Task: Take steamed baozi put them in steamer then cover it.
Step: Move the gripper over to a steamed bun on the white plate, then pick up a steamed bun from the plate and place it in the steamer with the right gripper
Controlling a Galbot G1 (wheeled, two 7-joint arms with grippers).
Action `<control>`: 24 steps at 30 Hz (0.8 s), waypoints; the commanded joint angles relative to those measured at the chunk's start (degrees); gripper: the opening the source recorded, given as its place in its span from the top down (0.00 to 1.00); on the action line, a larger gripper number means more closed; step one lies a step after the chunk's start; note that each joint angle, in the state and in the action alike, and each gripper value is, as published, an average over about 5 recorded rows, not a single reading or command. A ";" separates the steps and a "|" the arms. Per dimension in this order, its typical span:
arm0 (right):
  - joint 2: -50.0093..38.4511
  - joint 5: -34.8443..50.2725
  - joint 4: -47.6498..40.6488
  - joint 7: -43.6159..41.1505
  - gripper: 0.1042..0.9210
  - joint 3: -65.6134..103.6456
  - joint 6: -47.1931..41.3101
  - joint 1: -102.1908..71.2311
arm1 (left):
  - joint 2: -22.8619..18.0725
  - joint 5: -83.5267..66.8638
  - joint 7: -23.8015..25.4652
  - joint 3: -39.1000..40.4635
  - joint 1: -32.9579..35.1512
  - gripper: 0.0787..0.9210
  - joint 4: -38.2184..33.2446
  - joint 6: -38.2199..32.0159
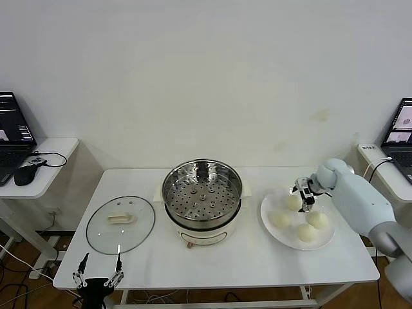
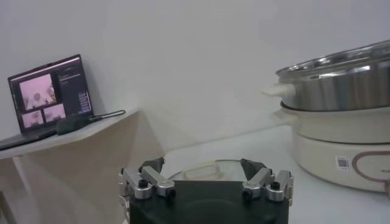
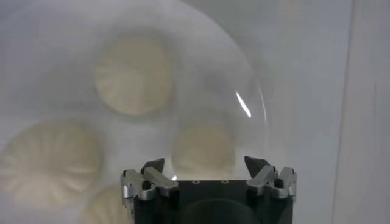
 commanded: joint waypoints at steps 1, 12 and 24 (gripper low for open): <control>1.83 -1.25 -2.89 0.32 0.23 -0.09 0.36 0.51 | -0.01 0.04 -0.03 -0.10 0.04 0.12 0.01 -0.07; 2.38 -1.57 -3.40 -0.08 0.42 0.76 0.13 0.64 | -0.04 0.15 -0.18 -0.35 0.49 0.12 -0.08 -0.61; -9.44 14.84 16.51 -3.86 0.40 -9.41 -5.50 6.28 | 0.20 -1.00 0.07 0.08 0.47 0.12 0.17 -0.56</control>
